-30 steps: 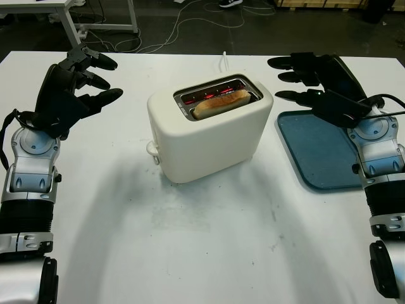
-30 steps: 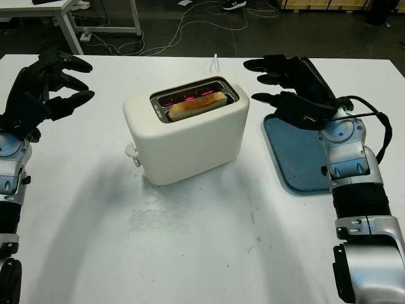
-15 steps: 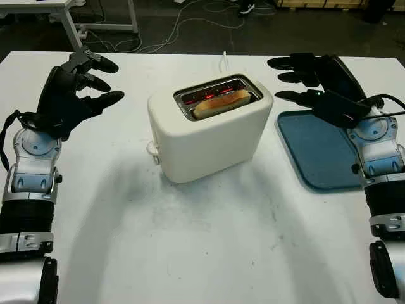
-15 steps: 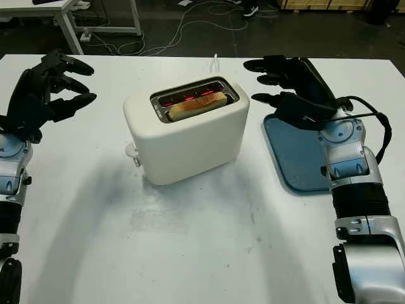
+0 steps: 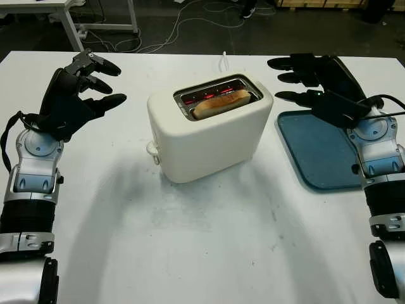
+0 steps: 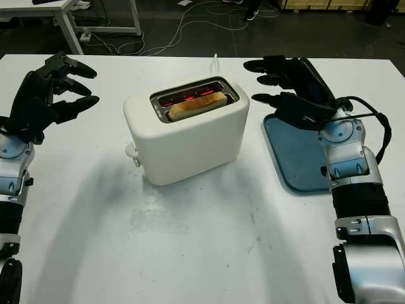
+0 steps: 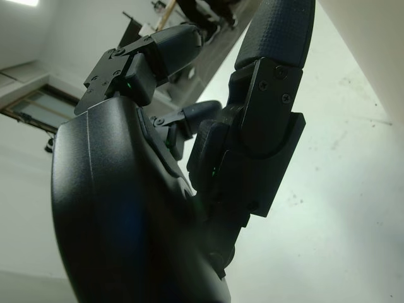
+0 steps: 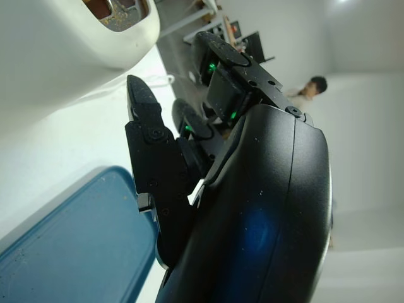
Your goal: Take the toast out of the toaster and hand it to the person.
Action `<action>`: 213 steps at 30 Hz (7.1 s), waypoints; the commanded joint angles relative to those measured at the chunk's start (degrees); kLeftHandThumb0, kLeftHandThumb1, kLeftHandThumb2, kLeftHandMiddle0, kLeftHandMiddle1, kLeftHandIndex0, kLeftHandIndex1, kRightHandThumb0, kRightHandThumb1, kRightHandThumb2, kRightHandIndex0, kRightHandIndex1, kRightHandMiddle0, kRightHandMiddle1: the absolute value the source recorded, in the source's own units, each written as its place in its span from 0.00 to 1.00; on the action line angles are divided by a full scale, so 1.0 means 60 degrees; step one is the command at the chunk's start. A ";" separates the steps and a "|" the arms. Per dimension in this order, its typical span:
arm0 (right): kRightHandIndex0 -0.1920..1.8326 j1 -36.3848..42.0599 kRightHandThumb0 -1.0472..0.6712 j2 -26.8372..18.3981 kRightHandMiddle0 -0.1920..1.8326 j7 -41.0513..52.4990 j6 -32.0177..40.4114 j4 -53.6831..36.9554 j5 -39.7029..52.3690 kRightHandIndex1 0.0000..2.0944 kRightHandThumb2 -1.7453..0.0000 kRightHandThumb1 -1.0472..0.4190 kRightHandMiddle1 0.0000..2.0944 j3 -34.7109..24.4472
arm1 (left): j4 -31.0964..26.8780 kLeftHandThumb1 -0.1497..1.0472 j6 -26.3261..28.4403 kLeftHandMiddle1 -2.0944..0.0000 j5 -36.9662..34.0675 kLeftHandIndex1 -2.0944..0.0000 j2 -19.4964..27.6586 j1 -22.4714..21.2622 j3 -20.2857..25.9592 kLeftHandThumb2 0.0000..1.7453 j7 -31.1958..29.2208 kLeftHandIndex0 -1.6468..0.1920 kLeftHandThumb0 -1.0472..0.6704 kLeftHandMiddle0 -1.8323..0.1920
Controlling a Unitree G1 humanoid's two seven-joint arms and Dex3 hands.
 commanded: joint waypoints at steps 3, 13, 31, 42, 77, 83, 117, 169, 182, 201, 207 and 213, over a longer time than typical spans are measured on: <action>0.48 0.0001 0.52 0.0035 0.44 -0.0028 -0.0046 -0.0026 0.0063 0.01 1.00 0.09 0.00 -0.0024 | -0.0058 0.89 -0.0020 0.33 -0.0086 0.40 -0.0053 -0.0028 0.0055 0.05 0.0055 0.75 0.06 0.76; 0.47 -0.0032 0.52 0.0034 0.43 0.0024 -0.0019 0.0014 0.0044 0.00 1.00 0.09 0.00 0.0023 | 0.0018 0.89 -0.0084 0.33 -0.0092 0.41 -0.0049 -0.0009 0.0118 0.05 0.0060 0.75 0.06 0.76; 0.48 0.0051 0.50 0.0054 0.44 -0.0079 -0.0134 -0.0034 0.0087 0.01 1.00 0.09 0.00 -0.0048 | -0.0138 0.89 -0.0022 0.35 -0.0175 0.42 -0.0080 0.0053 0.0227 0.03 0.0042 0.75 0.08 0.75; 0.48 -0.0039 0.50 0.0053 0.44 -0.0078 -0.0180 0.0145 0.0024 0.01 1.00 0.10 0.00 0.0007 | -0.0079 0.89 -0.0129 0.34 -0.0037 0.42 -0.0066 0.0038 0.0161 0.05 0.0088 0.75 0.07 0.75; 0.47 -0.0041 0.52 0.0017 0.44 0.0007 -0.0104 0.0046 0.0039 0.00 1.00 0.09 0.00 0.0010 | -0.0100 0.89 0.0049 0.34 -0.0123 0.41 -0.0131 -0.0048 0.0155 0.04 0.0033 0.76 0.07 0.75; 0.48 -0.0062 0.52 0.0032 0.44 -0.0058 -0.0101 0.0123 -0.0022 0.01 1.00 0.09 0.00 0.0035 | -0.0014 0.89 -0.0029 0.34 -0.0099 0.41 -0.0108 -0.0064 0.0132 0.04 0.0014 0.75 0.06 0.75; 0.48 -0.0021 0.53 0.0047 0.44 -0.0030 -0.0123 0.0155 0.0017 0.01 1.00 0.09 0.00 0.0031 | 0.0064 0.89 -0.0181 0.34 -0.0173 0.41 -0.0228 -0.0015 0.0159 0.05 0.0099 0.75 0.05 0.75; 0.48 0.0122 0.53 0.0072 0.44 -0.0080 0.0003 -0.0115 0.0067 0.00 0.99 0.09 0.00 -0.0023 | -0.0053 0.89 -0.0122 0.34 -0.0168 0.41 -0.0239 0.0002 0.0104 0.05 0.0061 0.75 0.05 0.75; 0.49 0.0066 0.55 0.0071 0.44 -0.0099 0.0060 -0.0109 -0.0022 0.01 1.00 0.09 0.00 0.0036 | 0.0088 0.89 -0.0308 0.34 0.0017 0.40 -0.0172 -0.0043 0.0036 0.06 0.0139 0.75 0.05 0.74; 0.48 0.0149 0.55 0.0042 0.44 -0.0063 0.0065 -0.0184 0.0077 0.01 0.99 0.09 0.00 -0.0038 | 0.0045 0.89 -0.0299 0.34 -0.0076 0.40 -0.0235 -0.0019 0.0072 0.07 0.0155 0.76 0.06 0.75; 0.48 0.0181 0.56 0.0062 0.44 -0.0021 0.0200 -0.0280 0.0128 0.00 0.99 0.09 0.00 -0.0076 | 0.0077 0.89 -0.0259 0.34 -0.0228 0.40 -0.0289 -0.0014 0.0130 0.06 0.0111 0.76 0.05 0.75; 0.49 0.0138 0.57 0.0060 0.44 -0.0057 0.0122 -0.0209 0.0036 0.01 1.00 0.09 0.00 -0.0011 | 0.0038 0.89 -0.0233 0.33 -0.0092 0.40 -0.0183 0.0004 0.0070 0.06 0.0129 0.76 0.06 0.76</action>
